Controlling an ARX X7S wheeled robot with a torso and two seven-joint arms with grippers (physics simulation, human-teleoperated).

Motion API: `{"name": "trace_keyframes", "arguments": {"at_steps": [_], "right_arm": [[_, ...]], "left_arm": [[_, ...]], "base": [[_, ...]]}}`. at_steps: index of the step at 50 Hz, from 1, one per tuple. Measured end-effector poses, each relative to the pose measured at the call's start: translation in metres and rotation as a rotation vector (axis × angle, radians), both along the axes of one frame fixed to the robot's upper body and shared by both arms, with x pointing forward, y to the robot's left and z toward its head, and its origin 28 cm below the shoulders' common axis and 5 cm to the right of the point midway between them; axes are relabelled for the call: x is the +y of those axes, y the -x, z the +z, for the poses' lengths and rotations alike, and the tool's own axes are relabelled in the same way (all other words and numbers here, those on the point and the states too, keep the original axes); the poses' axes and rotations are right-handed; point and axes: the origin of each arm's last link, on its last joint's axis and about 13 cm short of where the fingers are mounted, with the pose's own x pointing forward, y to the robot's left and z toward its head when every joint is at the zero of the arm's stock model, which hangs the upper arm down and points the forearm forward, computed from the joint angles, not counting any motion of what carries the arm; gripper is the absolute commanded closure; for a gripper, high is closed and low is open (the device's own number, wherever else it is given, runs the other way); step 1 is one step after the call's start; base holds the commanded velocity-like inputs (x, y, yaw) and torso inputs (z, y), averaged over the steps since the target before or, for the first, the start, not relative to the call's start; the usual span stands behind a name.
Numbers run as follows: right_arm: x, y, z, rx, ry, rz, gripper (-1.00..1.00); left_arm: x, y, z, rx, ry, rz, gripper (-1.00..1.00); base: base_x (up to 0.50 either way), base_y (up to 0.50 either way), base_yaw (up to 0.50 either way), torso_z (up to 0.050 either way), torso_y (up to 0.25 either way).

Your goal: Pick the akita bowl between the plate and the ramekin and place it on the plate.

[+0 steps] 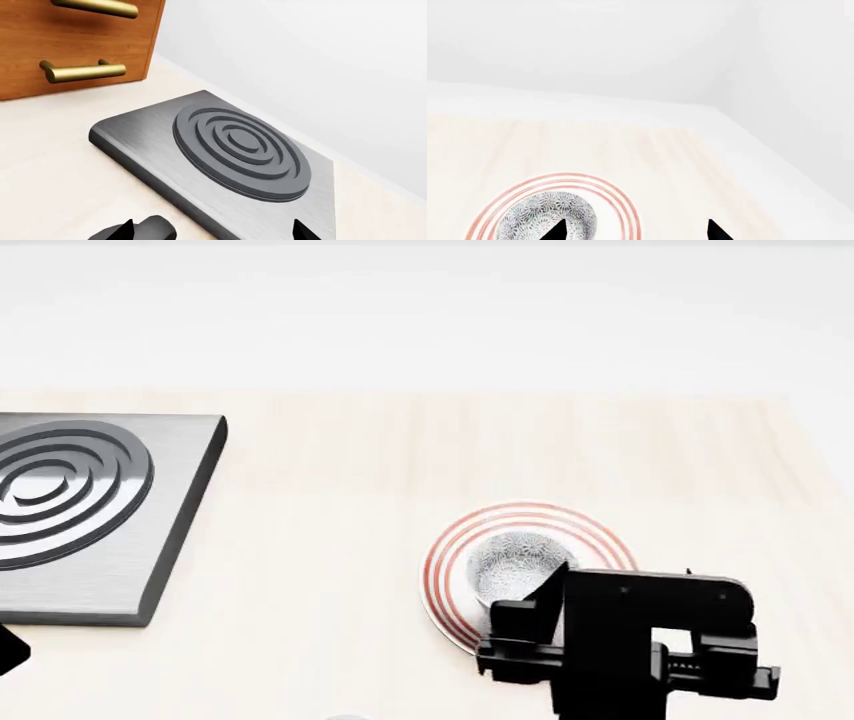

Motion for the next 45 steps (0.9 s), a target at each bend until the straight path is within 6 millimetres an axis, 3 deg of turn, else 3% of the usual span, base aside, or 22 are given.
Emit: {"name": "trace_keyframes", "arguments": {"at_steps": [17,45], "right_arm": [[-0.004,0.018,-0.008,-0.055,0.085,-0.046,-1.00],[-0.014,0.039,0.010,-0.146,0.177,-0.115,-1.00]], "left_arm": [[0.000,0.002,0.003,-0.020,-0.022,-0.002,-1.00],[-0.001,0.009,0.023,-0.096,-0.022,-0.011,-1.00]], "base": [[0.00,0.00,0.00,0.000,0.000],[0.00,0.00,0.00,0.001,0.000]]}}
